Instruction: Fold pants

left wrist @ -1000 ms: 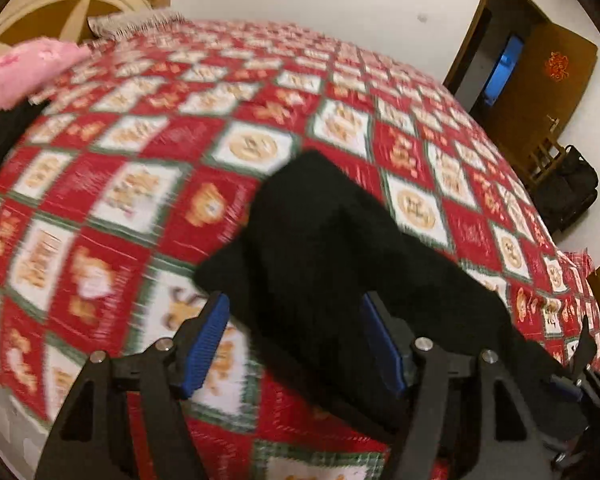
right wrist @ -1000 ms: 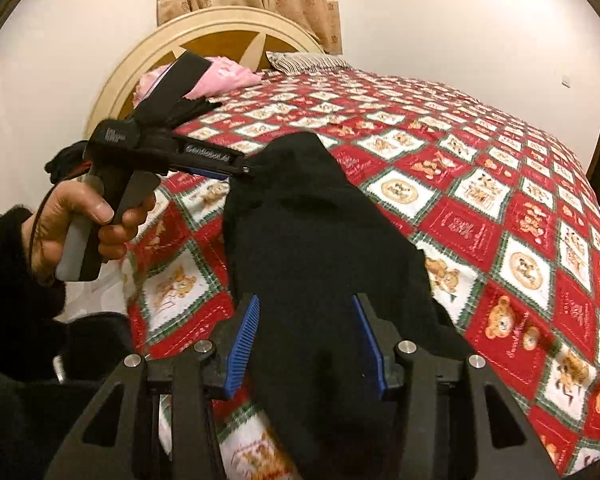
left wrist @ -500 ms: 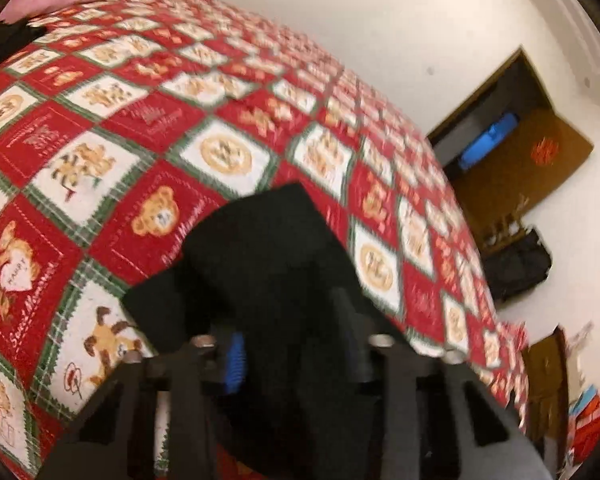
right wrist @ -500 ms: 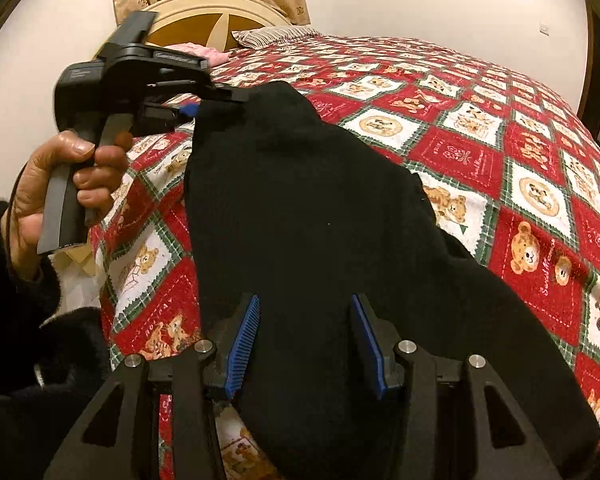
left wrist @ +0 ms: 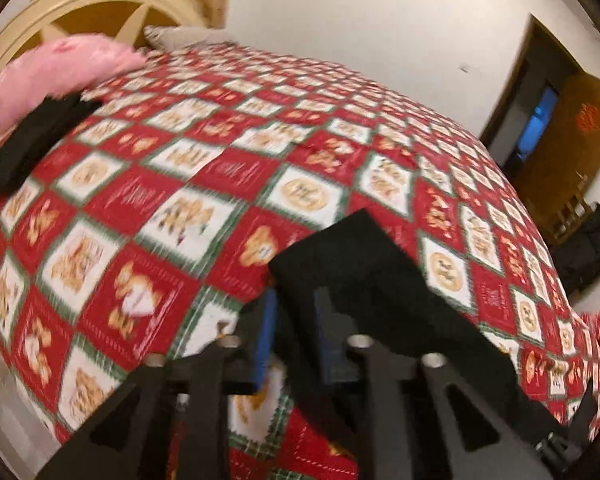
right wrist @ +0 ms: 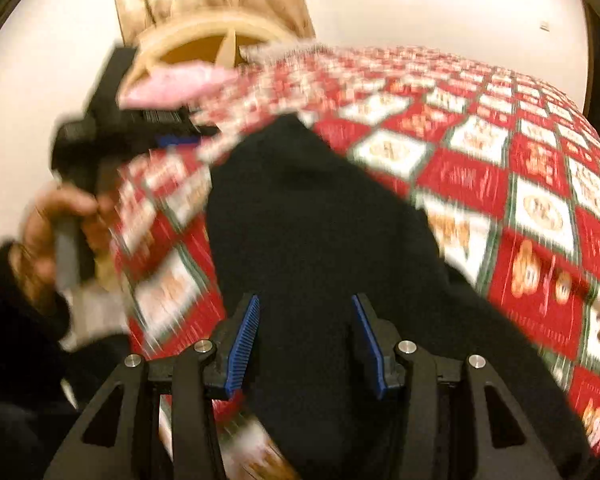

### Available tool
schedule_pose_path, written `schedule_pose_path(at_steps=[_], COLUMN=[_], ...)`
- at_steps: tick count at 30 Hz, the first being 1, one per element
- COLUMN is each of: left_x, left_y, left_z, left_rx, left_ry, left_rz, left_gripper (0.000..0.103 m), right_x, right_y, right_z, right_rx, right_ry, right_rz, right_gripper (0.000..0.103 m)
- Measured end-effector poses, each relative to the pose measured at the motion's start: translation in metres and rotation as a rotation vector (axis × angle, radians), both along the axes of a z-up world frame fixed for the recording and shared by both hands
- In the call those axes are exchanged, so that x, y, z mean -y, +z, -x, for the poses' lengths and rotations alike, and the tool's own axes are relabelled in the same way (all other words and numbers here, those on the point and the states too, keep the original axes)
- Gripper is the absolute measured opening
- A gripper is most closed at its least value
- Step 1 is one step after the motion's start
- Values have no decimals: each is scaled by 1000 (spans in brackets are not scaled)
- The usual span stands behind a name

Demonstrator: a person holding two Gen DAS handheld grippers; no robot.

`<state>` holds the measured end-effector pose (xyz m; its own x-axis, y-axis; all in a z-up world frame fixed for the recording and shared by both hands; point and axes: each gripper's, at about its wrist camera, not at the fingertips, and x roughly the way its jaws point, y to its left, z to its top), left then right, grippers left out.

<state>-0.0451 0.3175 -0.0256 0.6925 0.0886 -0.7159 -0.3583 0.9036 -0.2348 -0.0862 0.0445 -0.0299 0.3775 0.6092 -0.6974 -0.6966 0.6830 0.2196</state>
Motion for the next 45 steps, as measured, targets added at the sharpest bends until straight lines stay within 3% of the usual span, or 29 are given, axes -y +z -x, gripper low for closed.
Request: schedule_pose_path(at_steps=[1,3,6,8,10,15,18,24,27,29,32,35,37,38,42,45], left_x=[-2,-11,-21,-25,-27,-35,-45,-59,-59,-57,-47,-25,-7,1,33,55], left_y=[1,4,9,12,14,12,11,10,11,10,11,8,2,0,-16,-29], left_z=[-2,-8,-11,-11,-10,-8,-7,-2,-1,-1,-4,-11,-16,-18,-23,-27], left_rx=[3,4,1,-17,-43,-76,-87,-72,-67,-69,-66,-57,-55,-56,-67,-103], left_ry=[-11,-4,9,23,35,26,46,73,77,74,56,2,-39,-57,-125,-153], left_rz=[10,24,24,-17,-73,-108,-117,-75,-81,-84,-99,-98,-98,-96,-91,-154], left_gripper=[70,79,79,79,79,79,79,79,79,79,79,79,79,79,79,79], right_x=[-4,-23,-63,-91,-115,-146,-150,-145,-149,-153,-148,-118,-84,-60,1,13], right_y=[5,9,4,-4,-14,-35,-34,-24,-28,-39,-31,-7,13,23,24,4], right_z=[-2,-7,-12,-14,-18,-26,-27,-8,6,4,3,-8,-23,-35,-75,-96], right_rx=[8,24,33,25,36,67,87,109,146,143,98,-35,-80,-80,-70,-134], right_ry=[6,39,100,139,146,151,150,225,263,255,244,237,159,83,-127,-166], right_rz=[-11,-10,12,19,51,98,116,91,135,168,126,-64,-172,-211,-188,-111], right_gripper=[49,49,49,49,49,48,3,3,3,5,14,26,52,56,57,57])
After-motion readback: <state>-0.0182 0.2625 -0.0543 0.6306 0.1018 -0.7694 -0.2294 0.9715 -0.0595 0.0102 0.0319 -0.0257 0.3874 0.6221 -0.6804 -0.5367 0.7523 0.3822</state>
